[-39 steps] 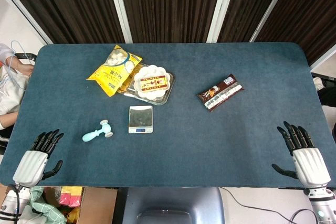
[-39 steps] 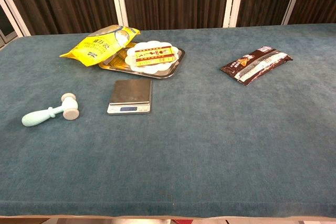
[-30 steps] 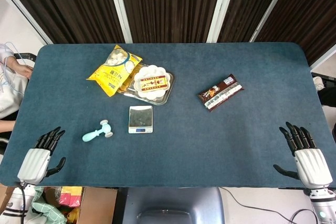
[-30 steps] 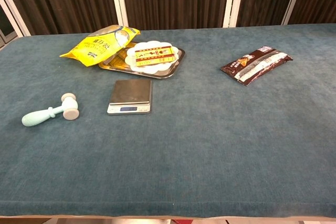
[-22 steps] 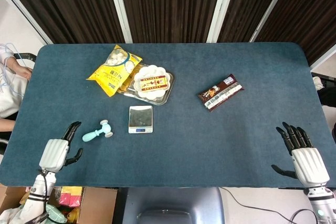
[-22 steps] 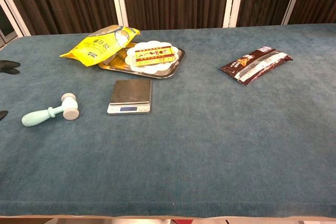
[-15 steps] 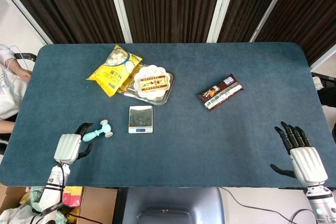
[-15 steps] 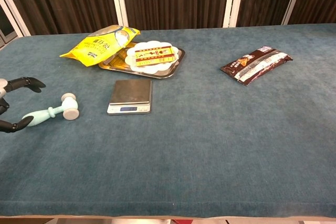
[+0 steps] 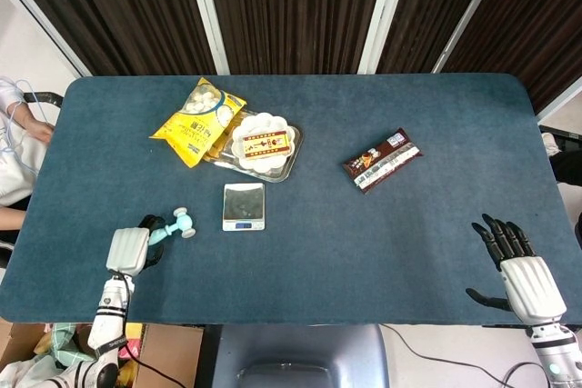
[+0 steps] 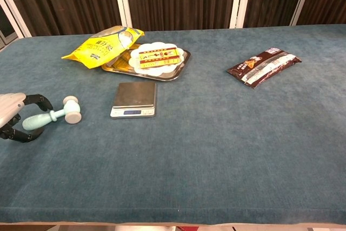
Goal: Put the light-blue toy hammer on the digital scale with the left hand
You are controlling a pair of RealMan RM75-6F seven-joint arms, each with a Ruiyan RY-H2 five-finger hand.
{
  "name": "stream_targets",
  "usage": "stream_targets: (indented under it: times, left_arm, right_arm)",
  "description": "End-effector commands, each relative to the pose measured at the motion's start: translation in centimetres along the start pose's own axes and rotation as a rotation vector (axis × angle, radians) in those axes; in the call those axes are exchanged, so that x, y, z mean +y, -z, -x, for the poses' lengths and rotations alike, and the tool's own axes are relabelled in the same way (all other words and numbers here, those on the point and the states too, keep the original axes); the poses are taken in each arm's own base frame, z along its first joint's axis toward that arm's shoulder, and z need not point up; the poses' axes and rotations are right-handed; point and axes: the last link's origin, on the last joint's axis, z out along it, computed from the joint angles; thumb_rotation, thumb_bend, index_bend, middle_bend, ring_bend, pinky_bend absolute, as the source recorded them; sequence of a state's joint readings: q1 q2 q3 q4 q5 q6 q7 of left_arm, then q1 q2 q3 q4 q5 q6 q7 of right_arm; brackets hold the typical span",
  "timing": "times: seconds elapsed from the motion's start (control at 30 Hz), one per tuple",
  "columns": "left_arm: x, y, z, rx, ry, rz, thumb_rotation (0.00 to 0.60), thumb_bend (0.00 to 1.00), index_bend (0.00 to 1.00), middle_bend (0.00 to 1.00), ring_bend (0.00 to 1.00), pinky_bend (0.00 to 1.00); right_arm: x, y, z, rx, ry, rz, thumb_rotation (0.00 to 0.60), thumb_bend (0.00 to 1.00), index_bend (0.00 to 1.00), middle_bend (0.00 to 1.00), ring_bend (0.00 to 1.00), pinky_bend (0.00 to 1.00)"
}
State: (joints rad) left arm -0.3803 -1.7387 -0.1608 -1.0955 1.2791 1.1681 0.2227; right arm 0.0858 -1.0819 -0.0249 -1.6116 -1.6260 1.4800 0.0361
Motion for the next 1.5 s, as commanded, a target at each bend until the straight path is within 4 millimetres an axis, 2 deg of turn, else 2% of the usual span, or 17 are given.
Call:
stream_targets:
  times: [0.03, 0.23, 0.37, 0.57, 0.8, 0.97, 1.03, 1.2, 1.4, 1.5]
  left_arm:
    - [0.2, -0.6, 0.2, 0.009, 0.007, -0.012, 0.6, 0.36, 0.34, 0.32, 1.0, 1.0]
    - [0.3, -1.4, 0.5, 0.047, -0.002, -0.037, 0.6, 0.36, 0.49, 0.49, 1.0, 1.0]
    - [0.7, -1.6, -0.1, 0.139, 0.048, -0.045, 0.6, 0.4, 0.6, 0.61, 1.0, 1.0]
    - [2.1, -2.3, -1.9, 0.237, 0.154, -0.025, 0.6, 0.43, 0.68, 0.69, 1.0, 1.0]
    - [7.0, -4.7, -5.7, 0.288, 0.209, 0.034, 0.6, 0.43, 0.67, 0.67, 1.0, 1.0]
    - [10.4, -5.7, -7.0, 0.272, 0.198, 0.061, 0.6, 0.43, 0.67, 0.66, 1.0, 1.0]
    - [12.1, -6.1, -6.9, 0.251, 0.18, 0.073, 0.6, 0.43, 0.67, 0.65, 1.0, 1.0]
    - [14.3, -7.1, -6.2, 0.211, 0.155, 0.078, 0.6, 0.43, 0.66, 0.65, 1.0, 1.0]
    - [15.7, -7.3, -4.1, 0.158, 0.107, 0.086, 0.6, 0.42, 0.64, 0.63, 1.0, 1.0]
    - [15.8, -7.3, -3.8, 0.154, 0.1, 0.085, 0.6, 0.42, 0.63, 0.61, 1.0, 1.0]
  right_arm:
    - [0.0, 0.0, 0.0, 0.0, 0.0, 0.001, 0.6, 0.06, 0.0, 0.0, 0.0, 0.0]
    - [0.1, 0.0, -0.2, 0.004, -0.003, 0.004, 0.6, 0.06, 0.0, 0.0, 0.0, 0.0]
    - [0.1, 0.0, -0.2, 0.003, -0.004, 0.005, 0.6, 0.06, 0.0, 0.0, 0.0, 0.0]
    - [0.0, 0.0, 0.0, -0.01, 0.0, 0.004, 0.6, 0.06, 0.0, 0.0, 0.0, 0.0]
    - [0.1, -0.3, 0.1, -0.032, -0.013, 0.002, 0.6, 0.06, 0.0, 0.0, 0.0, 0.0]
    - [0.5, -0.7, -0.1, -0.043, -0.031, 0.01, 0.6, 0.06, 0.0, 0.0, 0.0, 0.0]
    - [0.6, -0.7, -0.2, -0.041, -0.037, 0.012, 0.6, 0.06, 0.0, 0.0, 0.0, 0.0]
    - [1.1, -0.5, -0.7, -0.033, -0.057, 0.018, 0.6, 0.06, 0.0, 0.0, 0.0, 0.0]
    - [1.7, -0.5, -1.1, -0.021, -0.073, 0.038, 0.6, 0.06, 0.0, 0.0, 0.0, 0.0]
    - [1.7, -0.4, -1.1, -0.021, -0.074, 0.037, 0.6, 0.06, 0.0, 0.0, 0.0, 0.0]
